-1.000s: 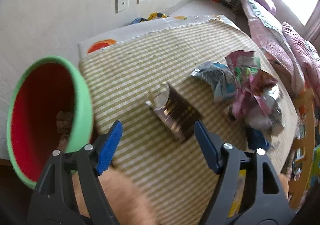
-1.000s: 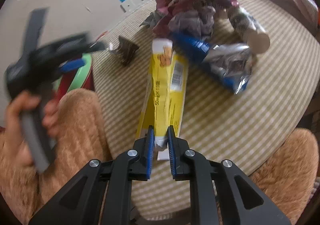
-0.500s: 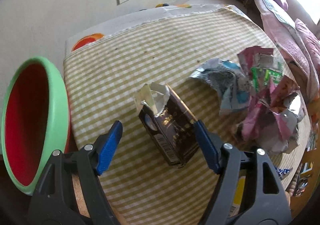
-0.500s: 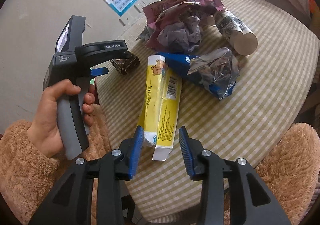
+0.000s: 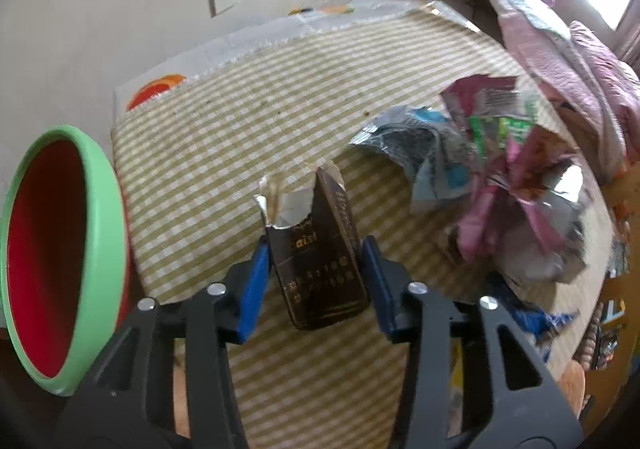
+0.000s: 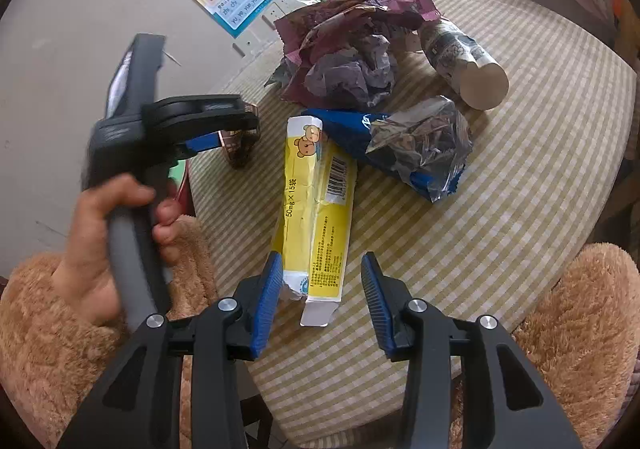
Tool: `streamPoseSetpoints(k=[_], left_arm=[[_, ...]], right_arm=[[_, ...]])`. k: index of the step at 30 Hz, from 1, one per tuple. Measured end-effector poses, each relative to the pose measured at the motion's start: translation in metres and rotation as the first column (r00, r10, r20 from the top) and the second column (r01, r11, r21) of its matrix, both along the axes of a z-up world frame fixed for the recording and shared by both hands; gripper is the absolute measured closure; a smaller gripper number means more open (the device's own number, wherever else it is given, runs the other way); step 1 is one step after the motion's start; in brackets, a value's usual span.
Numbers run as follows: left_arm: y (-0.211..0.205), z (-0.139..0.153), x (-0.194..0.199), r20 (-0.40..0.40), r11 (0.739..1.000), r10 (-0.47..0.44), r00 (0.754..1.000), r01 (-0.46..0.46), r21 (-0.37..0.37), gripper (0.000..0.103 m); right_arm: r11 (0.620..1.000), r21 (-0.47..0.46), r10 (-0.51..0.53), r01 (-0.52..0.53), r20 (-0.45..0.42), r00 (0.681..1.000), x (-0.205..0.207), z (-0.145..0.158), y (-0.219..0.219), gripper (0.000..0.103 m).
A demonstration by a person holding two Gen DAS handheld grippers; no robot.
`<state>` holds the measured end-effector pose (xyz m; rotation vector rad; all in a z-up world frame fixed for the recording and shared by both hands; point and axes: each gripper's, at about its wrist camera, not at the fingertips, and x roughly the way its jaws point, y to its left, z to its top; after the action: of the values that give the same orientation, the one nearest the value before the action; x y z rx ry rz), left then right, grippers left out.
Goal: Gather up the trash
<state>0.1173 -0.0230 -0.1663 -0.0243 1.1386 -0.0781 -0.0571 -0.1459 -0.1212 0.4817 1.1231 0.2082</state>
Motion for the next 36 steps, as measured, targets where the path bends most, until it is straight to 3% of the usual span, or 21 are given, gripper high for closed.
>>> streamPoseSetpoints(k=[4, 6, 8, 15, 23, 25, 27, 29, 36], left_arm=[[0.008, 0.020, -0.021, 0.052, 0.999, -0.030, 0.998, 0.031, -0.025, 0.061], [0.012, 0.031, -0.034, 0.069, 0.998, -0.043, 0.997, 0.047, -0.050, 0.061], [0.014, 0.040, -0.043, 0.085, 0.996, -0.053, 0.995, 0.059, -0.072, 0.061], [0.020, 0.077, -0.077, 0.182, 0.991, -0.097, 0.979, 0.111, -0.072, 0.060], [0.030, 0.086, -0.085, 0.229, 0.991, -0.103, 0.968, 0.119, -0.057, 0.060], [0.033, 0.083, -0.085, 0.217, 0.990, -0.100, 0.971, 0.118, -0.070, 0.060], [0.034, 0.079, -0.086, 0.210, 0.990, -0.101, 0.972, 0.119, -0.072, 0.060], [0.038, 0.076, -0.085, 0.206, 0.991, -0.097, 0.974, 0.114, -0.072, 0.060], [0.057, 0.076, -0.083, 0.212, 0.994, -0.050, 0.976, 0.068, -0.080, 0.060]], right_arm=[[1.000, -0.013, -0.003, 0.003, 0.011, 1.000, 0.012, 0.004, 0.004, 0.060], [1.000, -0.012, -0.007, 0.008, 0.015, 1.000, 0.024, 0.005, 0.006, 0.048], [1.000, -0.011, -0.010, 0.010, 0.012, 1.000, 0.035, 0.004, 0.008, 0.043], [1.000, -0.003, -0.027, 0.027, -0.044, 0.999, 0.068, -0.010, 0.017, 0.038], [0.998, -0.055, -0.014, 0.008, -0.106, 0.994, 0.079, -0.025, 0.034, 0.035], [0.997, -0.080, 0.001, -0.009, -0.103, 0.995, 0.078, -0.025, 0.038, 0.040], [0.997, -0.077, 0.015, -0.024, -0.120, 0.993, 0.080, -0.028, 0.042, 0.060], [0.998, -0.066, 0.009, -0.016, -0.108, 0.994, 0.079, -0.025, 0.042, 0.068], [0.998, -0.047, 0.027, -0.029, -0.034, 0.999, 0.074, 0.006, 0.049, 0.072]])
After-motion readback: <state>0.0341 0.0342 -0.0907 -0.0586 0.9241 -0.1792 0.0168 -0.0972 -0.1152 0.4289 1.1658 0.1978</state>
